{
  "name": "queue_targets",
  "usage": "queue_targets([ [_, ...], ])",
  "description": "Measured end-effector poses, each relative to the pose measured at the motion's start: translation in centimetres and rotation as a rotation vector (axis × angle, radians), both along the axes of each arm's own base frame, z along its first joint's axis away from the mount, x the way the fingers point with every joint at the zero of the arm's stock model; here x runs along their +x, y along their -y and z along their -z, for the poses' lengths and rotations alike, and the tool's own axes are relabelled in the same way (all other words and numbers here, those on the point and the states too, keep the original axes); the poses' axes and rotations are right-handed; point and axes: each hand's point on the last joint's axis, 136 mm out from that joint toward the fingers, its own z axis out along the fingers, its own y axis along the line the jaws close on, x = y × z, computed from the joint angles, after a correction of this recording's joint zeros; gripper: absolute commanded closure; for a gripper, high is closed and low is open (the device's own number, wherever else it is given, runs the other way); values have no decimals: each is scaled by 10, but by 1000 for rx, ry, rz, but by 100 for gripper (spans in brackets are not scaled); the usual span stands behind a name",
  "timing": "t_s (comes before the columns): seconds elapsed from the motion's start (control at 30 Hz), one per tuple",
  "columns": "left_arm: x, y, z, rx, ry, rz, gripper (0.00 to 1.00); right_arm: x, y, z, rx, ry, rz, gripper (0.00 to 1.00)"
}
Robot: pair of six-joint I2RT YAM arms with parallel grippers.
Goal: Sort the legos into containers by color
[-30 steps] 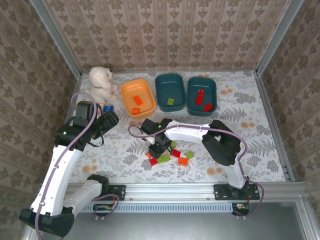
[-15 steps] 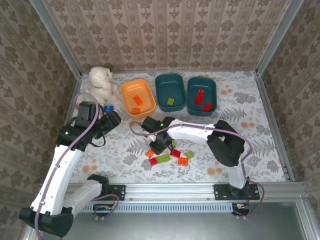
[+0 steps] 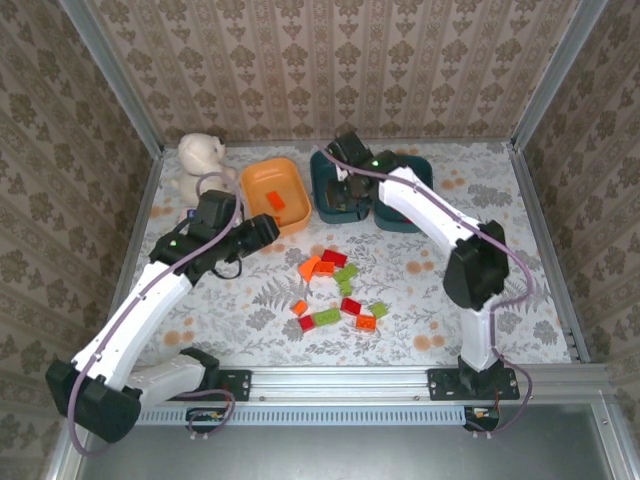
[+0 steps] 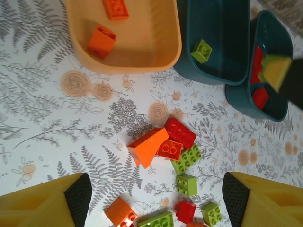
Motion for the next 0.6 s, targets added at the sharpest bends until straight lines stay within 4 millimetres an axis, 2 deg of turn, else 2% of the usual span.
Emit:
queue_targets([
  [0.17,9,19,0,-5,7,37,24,40,13,50,-54,-101,101,68],
  [0.23,10,24,0,-6,10,47,24,46,21,72,-84,-144,133,68],
  [0.33,10,30,-1,-8,12,62,24,44,33,95,-125,-210,171,67],
  [0.6,11,31,0,-7,12,64,24,49,39,109,-158,-247,206,66],
])
